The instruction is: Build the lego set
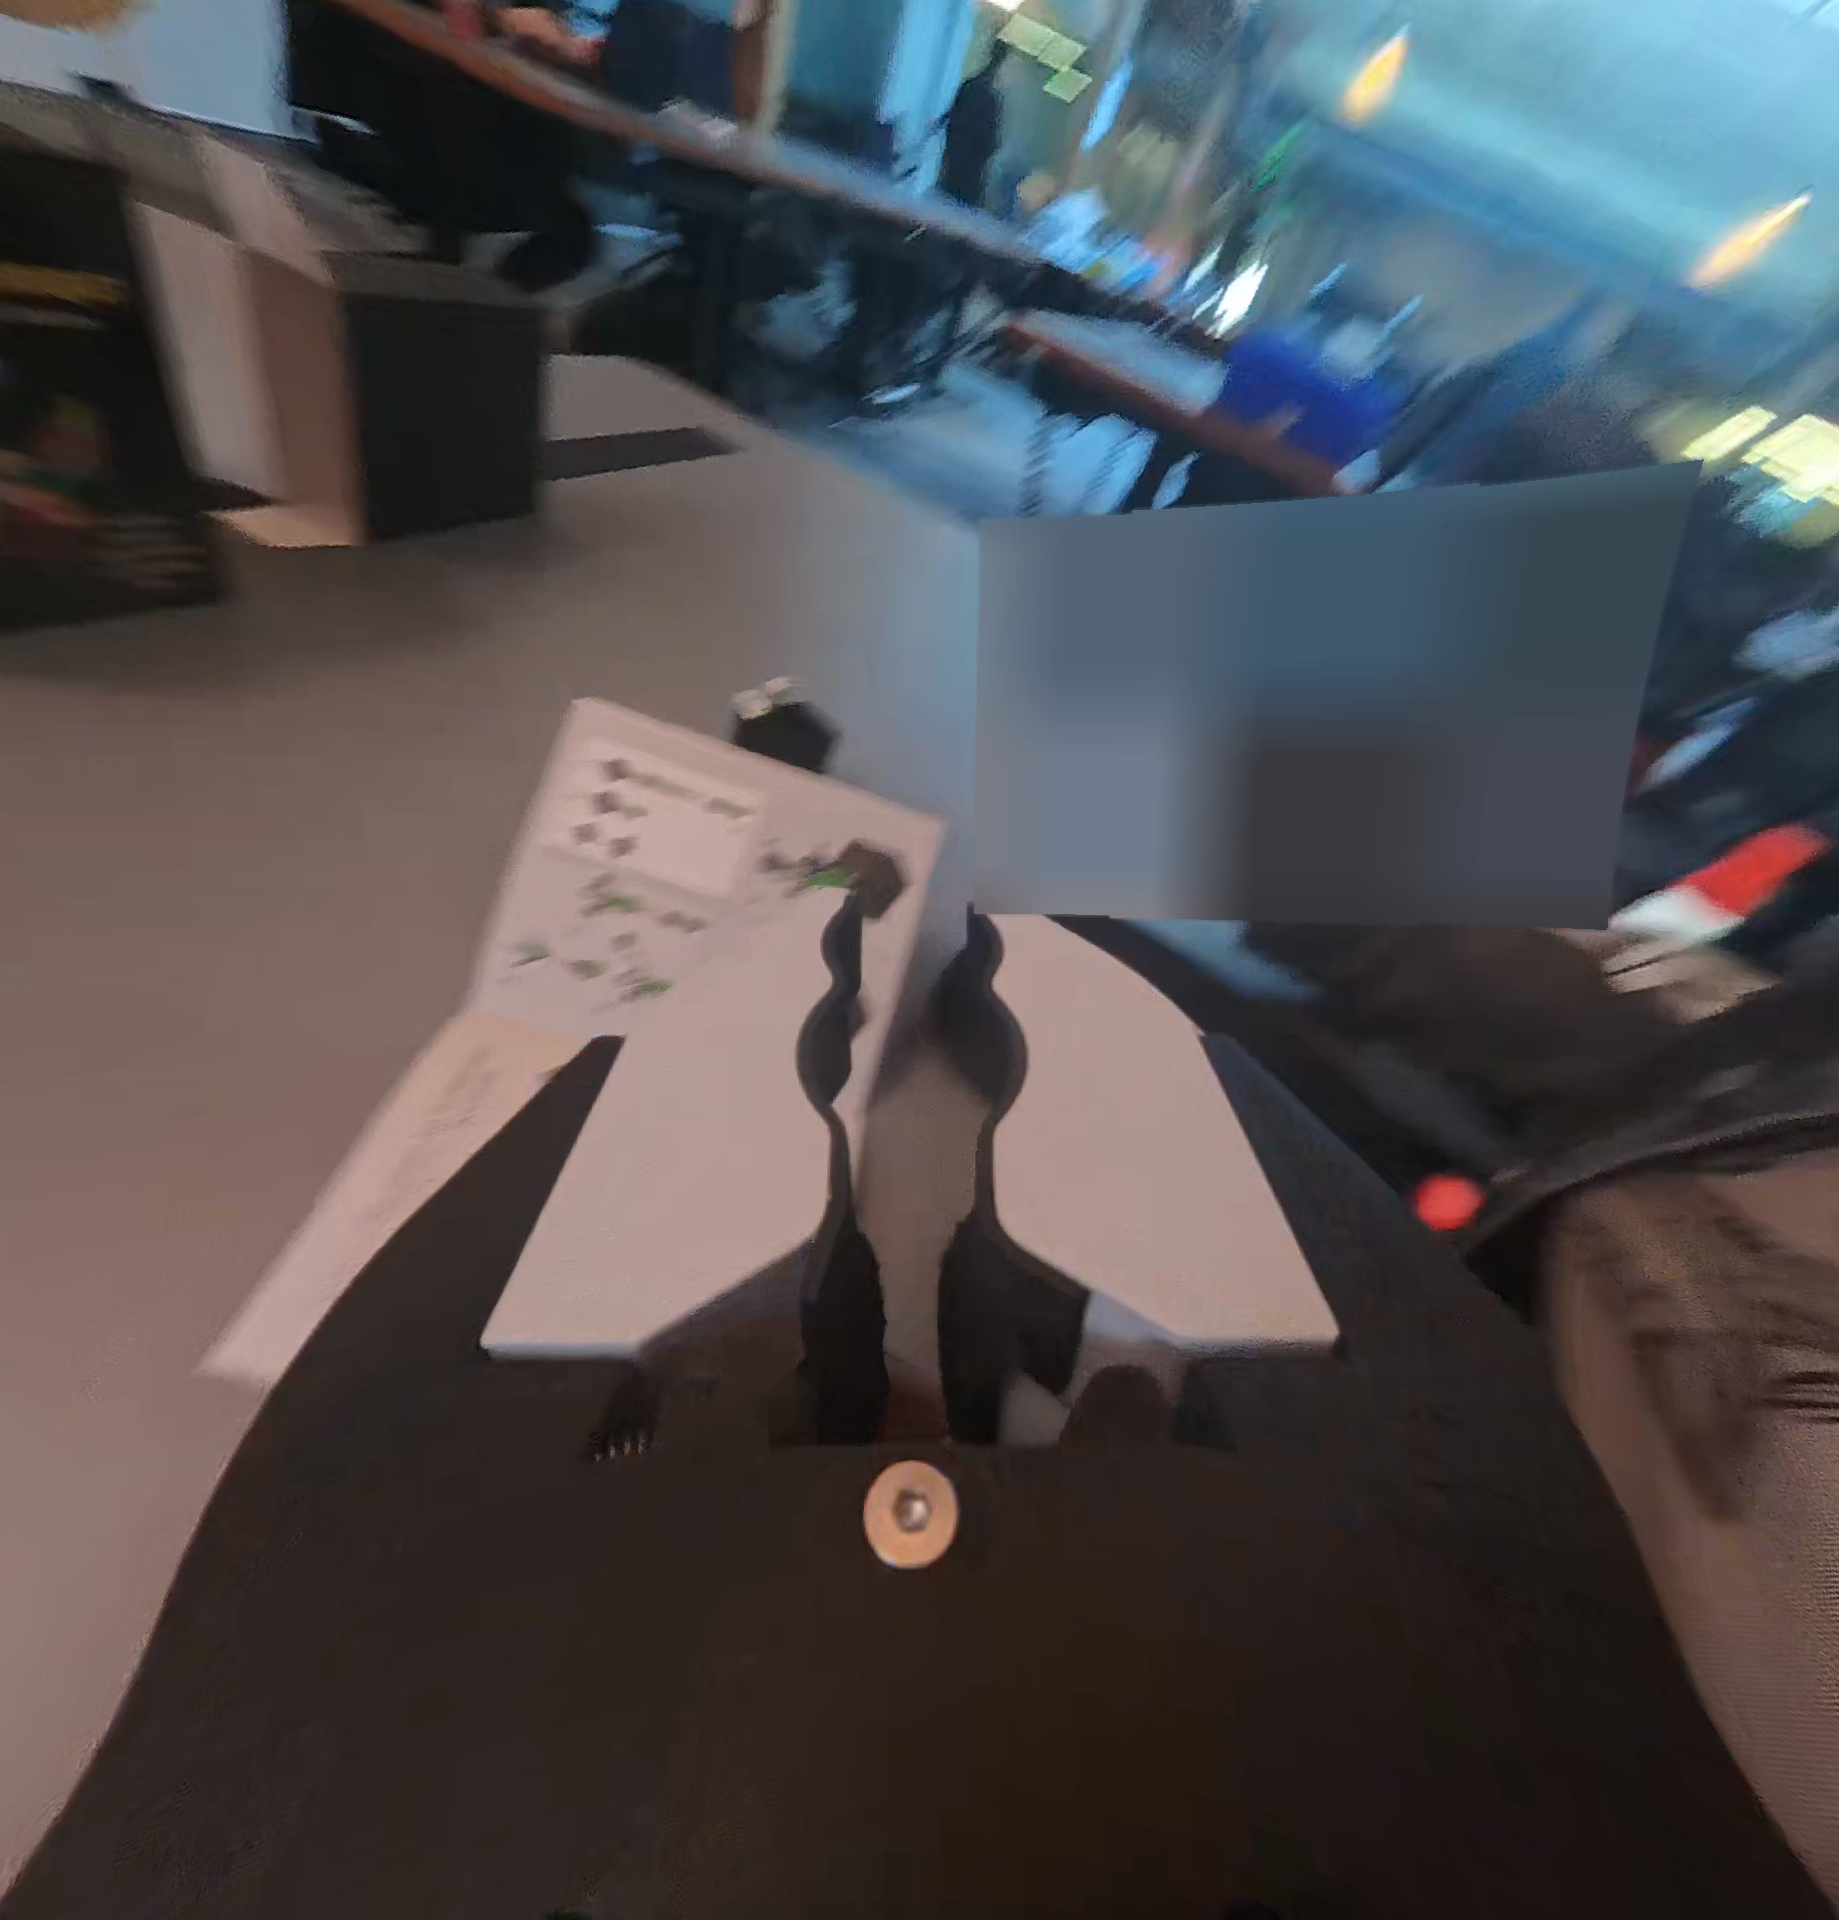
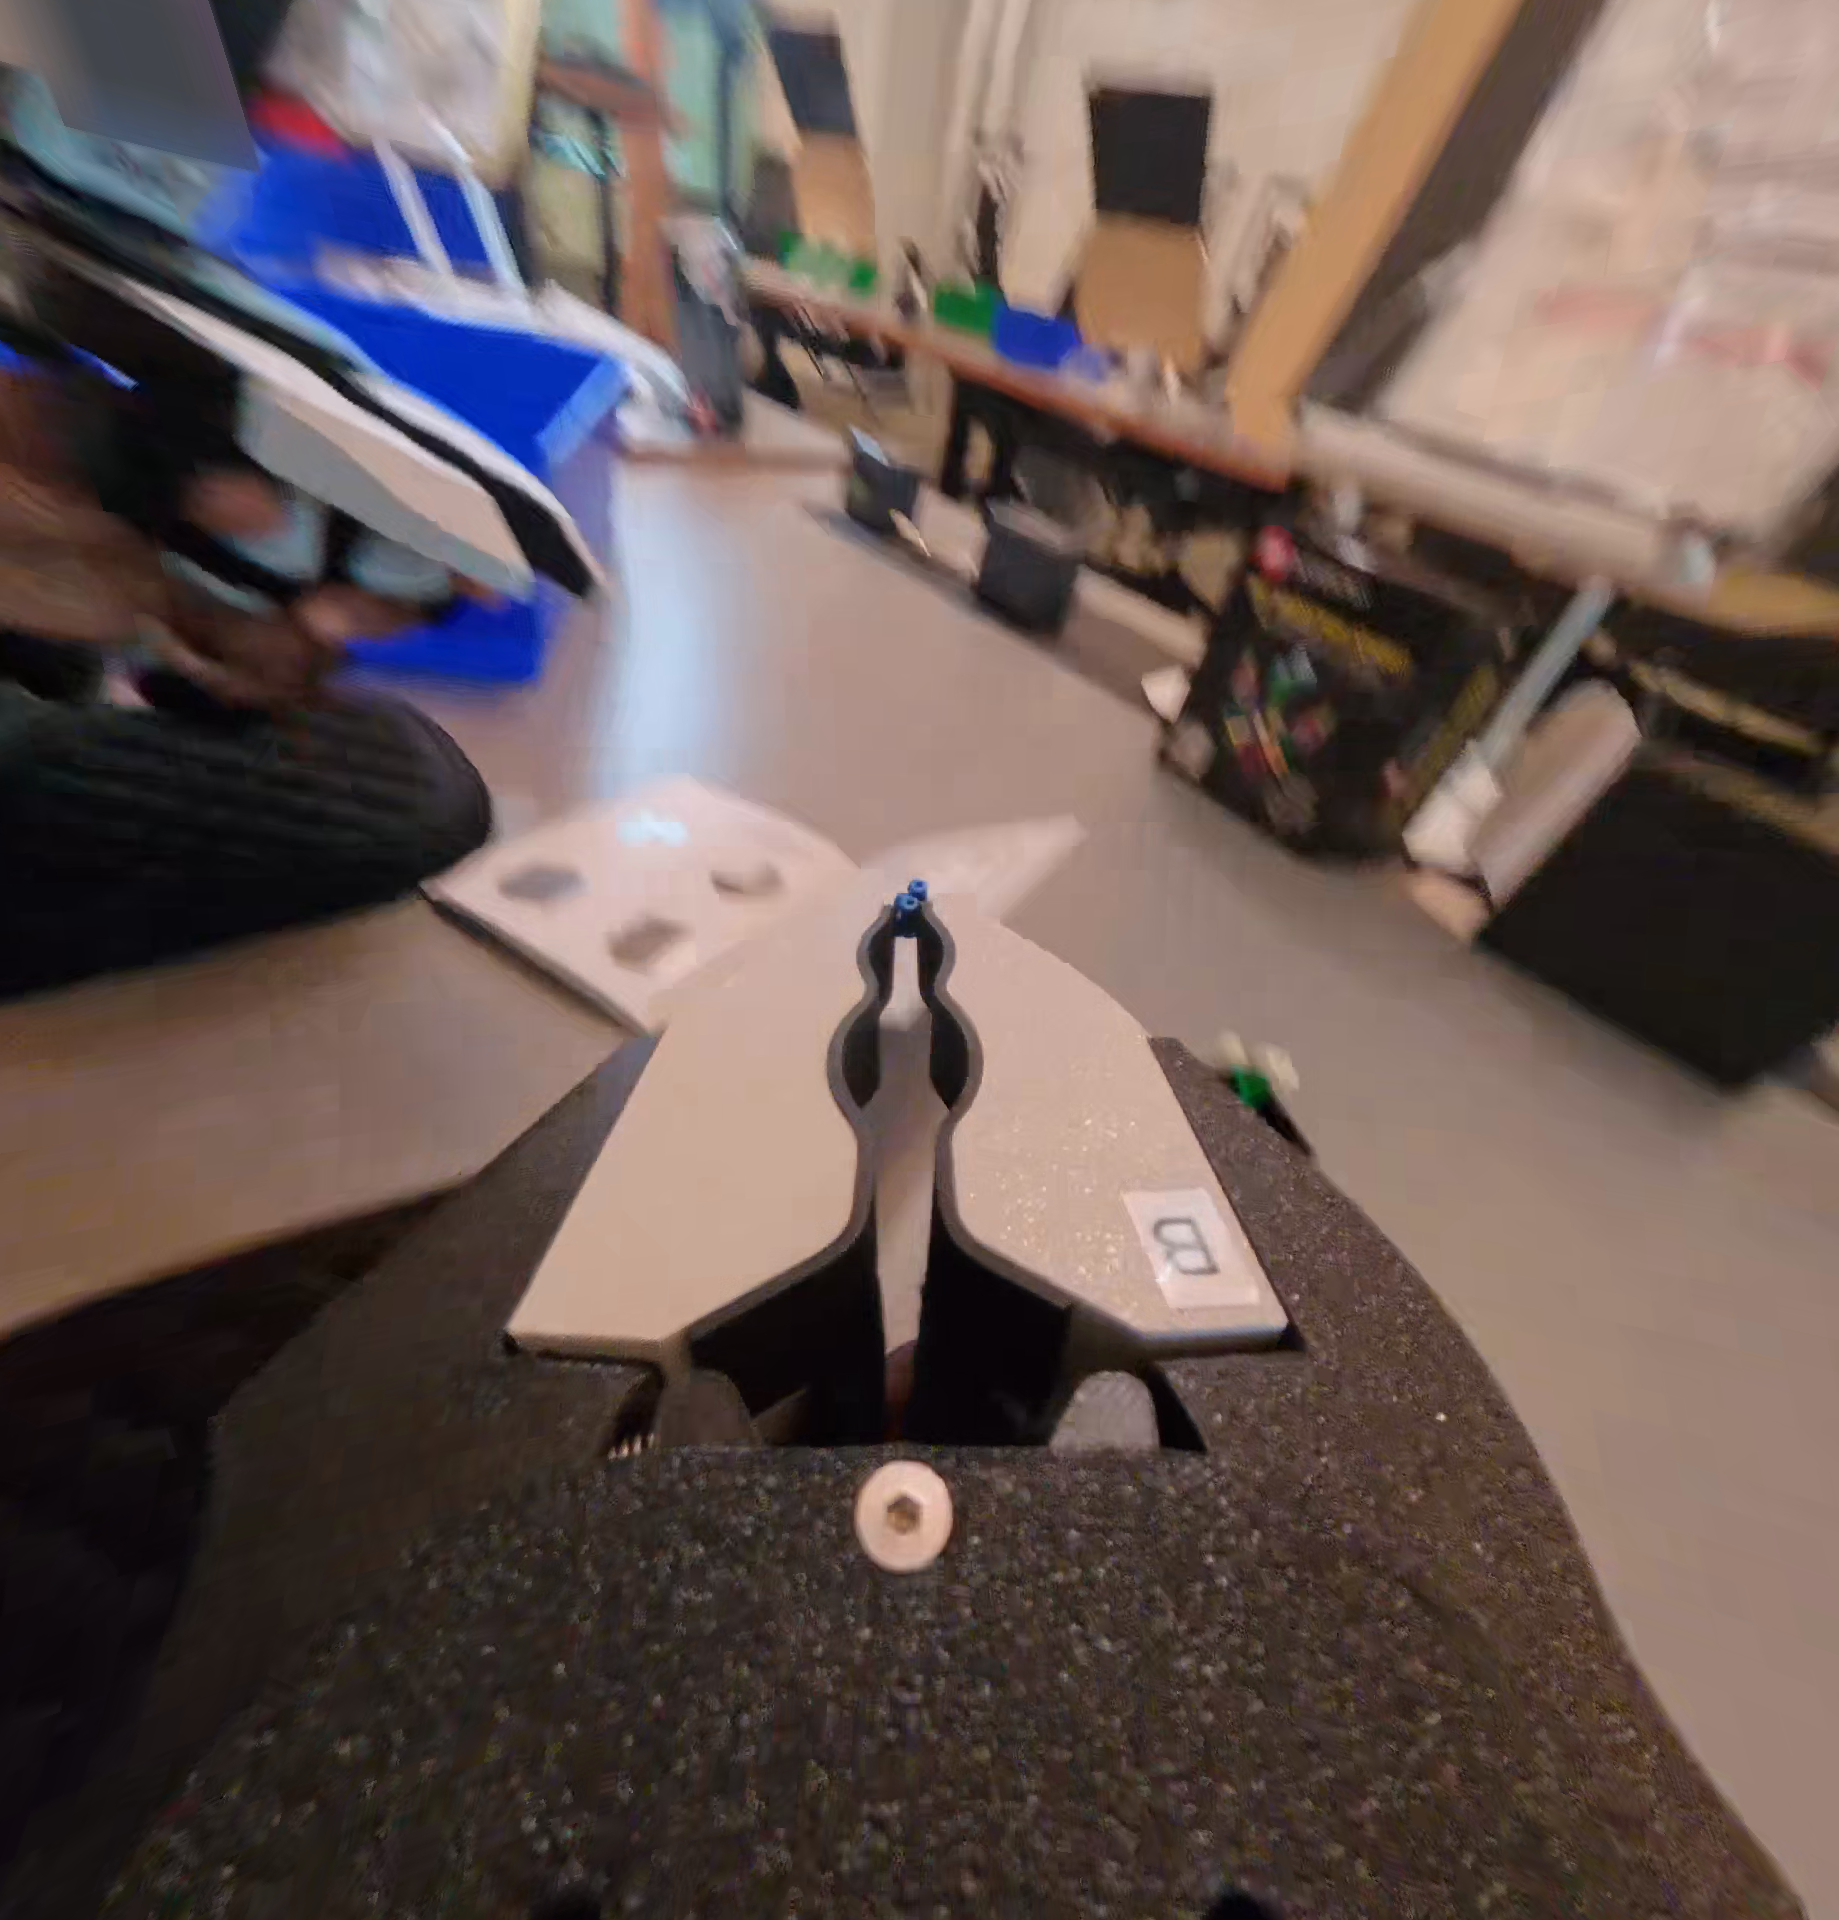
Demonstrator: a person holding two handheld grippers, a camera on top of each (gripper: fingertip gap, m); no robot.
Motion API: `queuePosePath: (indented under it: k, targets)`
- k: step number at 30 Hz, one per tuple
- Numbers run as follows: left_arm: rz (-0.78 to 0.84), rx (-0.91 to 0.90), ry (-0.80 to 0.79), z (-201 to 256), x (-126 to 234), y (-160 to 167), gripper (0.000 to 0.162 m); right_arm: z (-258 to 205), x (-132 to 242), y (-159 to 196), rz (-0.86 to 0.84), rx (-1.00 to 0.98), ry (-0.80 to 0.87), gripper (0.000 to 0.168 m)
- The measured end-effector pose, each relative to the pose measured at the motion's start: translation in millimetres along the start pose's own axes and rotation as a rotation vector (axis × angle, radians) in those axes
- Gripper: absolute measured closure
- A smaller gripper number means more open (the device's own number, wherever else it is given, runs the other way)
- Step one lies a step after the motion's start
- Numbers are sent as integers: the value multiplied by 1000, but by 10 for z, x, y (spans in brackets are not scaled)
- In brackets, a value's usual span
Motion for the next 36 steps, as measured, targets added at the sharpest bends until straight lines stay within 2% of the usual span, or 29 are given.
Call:
queuePosePath:
  k: [4, 13, 18, 29, 36]
  targets:
    - [-70, -204, -167, -26, 97, 63, 141, 193, 196, 374, -246, -93, 91, 165]
    - [-133, -228, -324, -17, 333, 187, 136, 286, 172, 657, -444, -144, 114, 165]
    - [-143, -188, -370, -70, 425, 249, 135, 334, 174, 725, -491, -173, 123, 165]
    - [-142, -172, -348, -76, 405, 245, 134, 364, 190, 799, -568, -209, 135, 160]
    - [-146, -147, -337, -80, 403, 274, 134, 360, 183, 647, -493, -234, 150, 155]
Point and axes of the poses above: each gripper's, where its closed fingertips meet, x back along the fingers, y out of its underside, z = x × y across the jaws, the point moved 8 cm from there along x, back along the fingers
